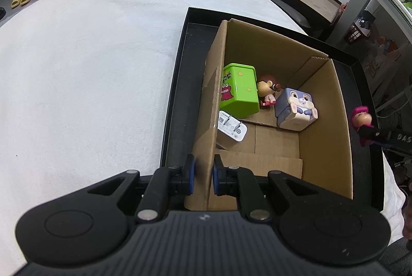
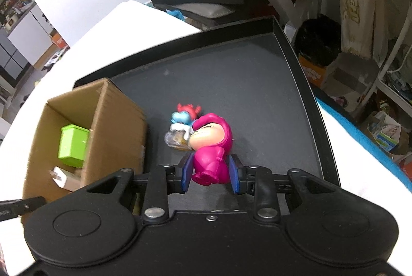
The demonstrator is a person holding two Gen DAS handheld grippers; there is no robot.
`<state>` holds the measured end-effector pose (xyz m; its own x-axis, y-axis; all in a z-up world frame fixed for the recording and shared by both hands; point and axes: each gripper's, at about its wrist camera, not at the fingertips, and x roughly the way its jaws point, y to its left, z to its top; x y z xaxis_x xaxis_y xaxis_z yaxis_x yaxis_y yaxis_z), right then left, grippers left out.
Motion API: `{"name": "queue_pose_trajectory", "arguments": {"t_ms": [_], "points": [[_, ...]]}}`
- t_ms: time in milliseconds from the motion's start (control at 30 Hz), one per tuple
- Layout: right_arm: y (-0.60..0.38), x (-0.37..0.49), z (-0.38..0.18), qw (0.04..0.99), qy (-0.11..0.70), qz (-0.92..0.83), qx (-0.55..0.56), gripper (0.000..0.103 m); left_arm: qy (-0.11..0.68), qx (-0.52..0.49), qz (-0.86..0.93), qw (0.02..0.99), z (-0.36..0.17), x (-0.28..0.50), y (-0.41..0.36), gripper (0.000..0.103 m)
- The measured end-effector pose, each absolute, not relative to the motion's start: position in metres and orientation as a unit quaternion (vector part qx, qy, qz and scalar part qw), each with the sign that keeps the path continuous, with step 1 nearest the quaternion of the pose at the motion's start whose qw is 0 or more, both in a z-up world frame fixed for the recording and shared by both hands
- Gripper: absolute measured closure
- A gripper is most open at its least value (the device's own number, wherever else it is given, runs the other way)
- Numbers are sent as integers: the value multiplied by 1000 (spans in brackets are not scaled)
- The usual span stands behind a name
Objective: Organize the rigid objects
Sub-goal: 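Lift the pink doll with the right tool and carry it over the box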
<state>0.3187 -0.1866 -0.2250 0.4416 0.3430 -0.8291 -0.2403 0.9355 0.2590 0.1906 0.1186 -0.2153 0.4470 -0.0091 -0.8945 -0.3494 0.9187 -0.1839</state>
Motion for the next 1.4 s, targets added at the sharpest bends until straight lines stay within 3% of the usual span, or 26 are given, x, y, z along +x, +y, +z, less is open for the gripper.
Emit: {"name": "queue_pose_trajectory", "arguments": {"t_ms": [467, 1400], "points": [[-151, 308, -173, 856, 460, 230, 57, 73, 514, -179, 102, 833, -215, 189, 119, 90], [-81, 293, -164, 834, 466, 289, 61, 73, 513, -185, 95, 833, -215, 188, 122, 89]]}}
